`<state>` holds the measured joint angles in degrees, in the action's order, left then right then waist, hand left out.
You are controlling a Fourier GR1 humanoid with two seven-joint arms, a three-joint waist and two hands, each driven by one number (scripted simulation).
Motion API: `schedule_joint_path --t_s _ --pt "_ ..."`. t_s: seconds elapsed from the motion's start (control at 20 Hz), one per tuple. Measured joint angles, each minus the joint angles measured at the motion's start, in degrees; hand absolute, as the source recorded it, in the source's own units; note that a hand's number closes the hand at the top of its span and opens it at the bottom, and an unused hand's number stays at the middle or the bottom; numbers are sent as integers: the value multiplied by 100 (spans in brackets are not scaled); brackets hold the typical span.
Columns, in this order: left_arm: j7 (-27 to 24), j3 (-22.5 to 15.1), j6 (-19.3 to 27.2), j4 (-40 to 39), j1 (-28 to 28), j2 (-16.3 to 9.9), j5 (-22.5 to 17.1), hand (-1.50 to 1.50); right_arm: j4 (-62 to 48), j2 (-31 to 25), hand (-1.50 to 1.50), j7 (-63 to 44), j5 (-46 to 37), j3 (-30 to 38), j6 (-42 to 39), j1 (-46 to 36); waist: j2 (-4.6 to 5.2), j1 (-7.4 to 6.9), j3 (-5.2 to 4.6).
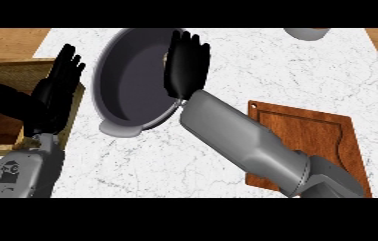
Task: Pick the cupcake from the cutting board and place it in the pot
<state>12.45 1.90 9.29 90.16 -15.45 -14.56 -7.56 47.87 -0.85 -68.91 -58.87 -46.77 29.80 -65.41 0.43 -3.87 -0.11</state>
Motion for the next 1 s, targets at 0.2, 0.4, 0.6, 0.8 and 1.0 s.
schedule_joint_path --t_s 0.2,0.4,0.6,0.8,1.0 --pt "-16 -25 -17 17 -13 40 -4 0 -265 7 -150 174 315 146 226 215 35 -39 4" --pt "-8 -69 36 45 -49 95 50 0 -323 -8 -150 486 804 431 640 573 41 -57 11" --pt "35 -109 32 51 -131 117 72 0 -274 17 -150 964 1551 692 1205 773 56 -104 17" --pt "-50 -102 -6 14 -89 135 65 0 -99 42 -150 1403 2074 854 1875 866 88 -147 19" --pt "-95 -22 -16 9 -27 98 47 0 165 49 -150 1914 2427 1025 2623 977 74 -84 20"
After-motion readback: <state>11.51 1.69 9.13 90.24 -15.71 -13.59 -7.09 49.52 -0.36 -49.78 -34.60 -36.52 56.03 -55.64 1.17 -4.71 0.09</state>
